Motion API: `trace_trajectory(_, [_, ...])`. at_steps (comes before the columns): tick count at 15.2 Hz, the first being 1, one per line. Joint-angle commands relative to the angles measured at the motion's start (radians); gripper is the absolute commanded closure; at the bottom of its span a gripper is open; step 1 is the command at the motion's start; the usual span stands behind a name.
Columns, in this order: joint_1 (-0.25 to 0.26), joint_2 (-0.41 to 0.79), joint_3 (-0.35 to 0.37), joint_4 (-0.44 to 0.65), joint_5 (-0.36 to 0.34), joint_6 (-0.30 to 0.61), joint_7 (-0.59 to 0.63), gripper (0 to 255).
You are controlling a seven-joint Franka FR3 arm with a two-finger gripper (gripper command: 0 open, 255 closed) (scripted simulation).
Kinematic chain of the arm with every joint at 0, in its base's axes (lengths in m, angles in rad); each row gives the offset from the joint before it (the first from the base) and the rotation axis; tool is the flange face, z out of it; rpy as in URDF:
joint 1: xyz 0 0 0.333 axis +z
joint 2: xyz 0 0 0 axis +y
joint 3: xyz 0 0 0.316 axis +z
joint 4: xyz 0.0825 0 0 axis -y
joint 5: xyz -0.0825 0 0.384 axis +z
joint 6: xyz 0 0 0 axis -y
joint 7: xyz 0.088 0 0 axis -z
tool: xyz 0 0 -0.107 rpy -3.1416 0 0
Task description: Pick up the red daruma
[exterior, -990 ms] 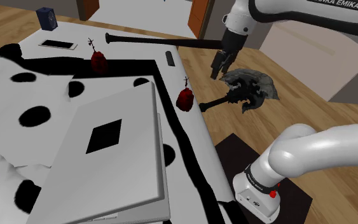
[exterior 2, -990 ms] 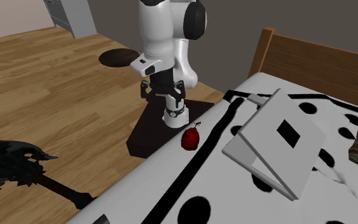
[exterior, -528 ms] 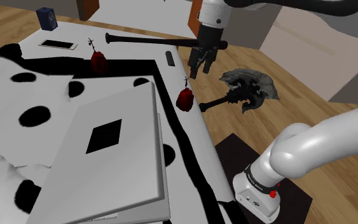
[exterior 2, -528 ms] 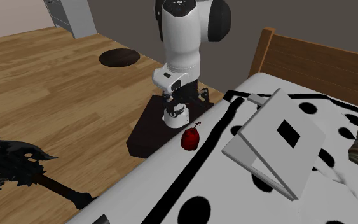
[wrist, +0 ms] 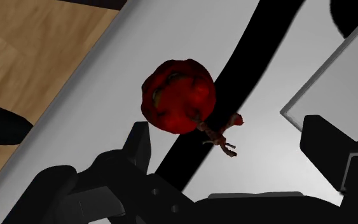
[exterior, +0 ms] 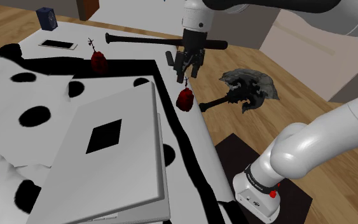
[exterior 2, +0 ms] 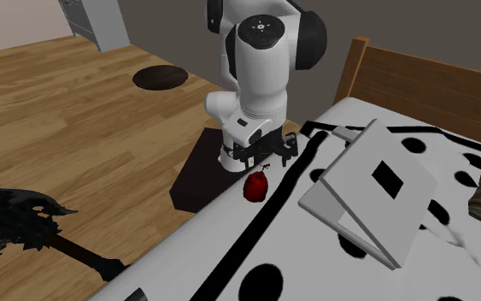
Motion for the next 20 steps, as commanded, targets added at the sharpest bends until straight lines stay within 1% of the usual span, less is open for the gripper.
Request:
trace_trajectory(1, [0.001, -0.001, 0.002, -0.029, 0.001, 0.028, -0.002, 0])
trace_trajectory(2, [0.002, -0.002, 0.003, -0.051, 0.002, 0.049, -0.004, 0])
trace_trajectory(4, [0.002, -0.002, 0.003, -0.051, 0.002, 0.049, -0.004, 0])
trace_trajectory(5, [0.001, -0.003, 0.003, -0.054, 0.002, 0.050, -0.005, 255])
trace_trajectory(14, [0.002, -0.002, 0.003, -0.051, 0.002, 0.049, -0.004, 255])
trace_trajectory(20, [0.000, 0.004, 0.000, 0.035, -0.001, -0.031, 0.005, 255])
